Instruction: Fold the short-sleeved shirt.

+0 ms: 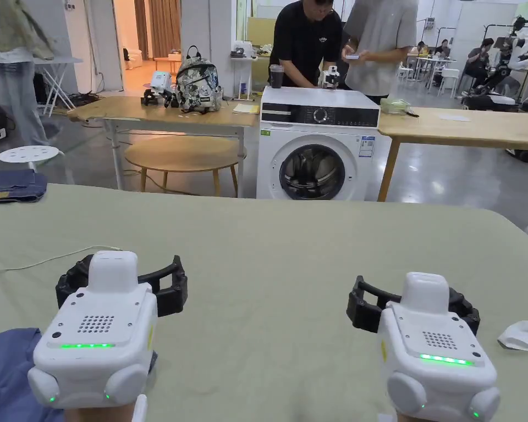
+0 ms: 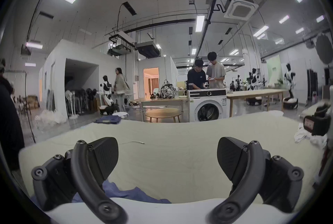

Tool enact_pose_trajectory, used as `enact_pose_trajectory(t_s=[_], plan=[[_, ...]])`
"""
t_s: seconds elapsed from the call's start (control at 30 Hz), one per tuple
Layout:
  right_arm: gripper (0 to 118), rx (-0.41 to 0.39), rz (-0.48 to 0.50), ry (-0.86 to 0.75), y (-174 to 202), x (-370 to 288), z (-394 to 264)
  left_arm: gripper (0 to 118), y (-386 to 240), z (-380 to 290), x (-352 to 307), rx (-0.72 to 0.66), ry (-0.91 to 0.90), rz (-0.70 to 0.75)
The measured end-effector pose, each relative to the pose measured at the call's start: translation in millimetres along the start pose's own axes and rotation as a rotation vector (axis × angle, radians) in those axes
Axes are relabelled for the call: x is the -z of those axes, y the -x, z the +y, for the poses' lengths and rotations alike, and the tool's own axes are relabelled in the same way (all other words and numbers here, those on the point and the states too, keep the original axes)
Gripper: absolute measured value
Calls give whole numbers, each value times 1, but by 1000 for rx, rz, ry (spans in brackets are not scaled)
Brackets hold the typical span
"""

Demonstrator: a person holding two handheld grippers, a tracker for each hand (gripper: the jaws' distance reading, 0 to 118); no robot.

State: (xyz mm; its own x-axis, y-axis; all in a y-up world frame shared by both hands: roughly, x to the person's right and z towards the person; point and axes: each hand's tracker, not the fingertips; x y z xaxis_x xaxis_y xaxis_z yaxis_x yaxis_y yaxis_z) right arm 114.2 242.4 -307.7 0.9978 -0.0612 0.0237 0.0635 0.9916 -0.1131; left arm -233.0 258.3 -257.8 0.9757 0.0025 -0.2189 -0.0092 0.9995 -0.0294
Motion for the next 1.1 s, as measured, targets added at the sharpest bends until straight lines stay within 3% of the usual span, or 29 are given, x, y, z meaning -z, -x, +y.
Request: enact_pose_trajectory(t_s=[0.17,0.2,0.27,0.33,0.4,0.47,0.57,0.67,0.73,0.8,0.87,1.1], plan=[[118,425,35,68,-22,3,5,111,26,-2,5,-345,52,-22],[118,473,41,71,-24,3,4,111,30,-4,6,-395,56,-11],[118,447,32,51,-23,2,7,111,32,-6,5,-449,65,4],[118,281,21,8,-13,1,12,111,24,-2,4,-283,47,21],[118,-16,35,-52,5,-2,18,111,6,2,3,11,34,46],[118,-385,21,-148,23,-6,15,111,-15,2,1,330,3,76],[118,-783,3,-233,38,-6,5,111,-35,-5,-4,767,-65,121],[118,-1123,-39,-296,42,-7,-7,110,-40,-18,-5,1057,-148,167],[118,-1257,-72,-330,44,-7,-15,110,-39,-23,-3,1114,-155,176],[118,-1214,-52,-316,42,-10,-14,110,-38,-22,-2,1076,-144,163],[118,-1087,-34,-247,45,-12,-10,110,-35,-17,-1,939,-91,138],[118,-269,50,7,22,4,11,110,-3,6,1,118,99,53]])
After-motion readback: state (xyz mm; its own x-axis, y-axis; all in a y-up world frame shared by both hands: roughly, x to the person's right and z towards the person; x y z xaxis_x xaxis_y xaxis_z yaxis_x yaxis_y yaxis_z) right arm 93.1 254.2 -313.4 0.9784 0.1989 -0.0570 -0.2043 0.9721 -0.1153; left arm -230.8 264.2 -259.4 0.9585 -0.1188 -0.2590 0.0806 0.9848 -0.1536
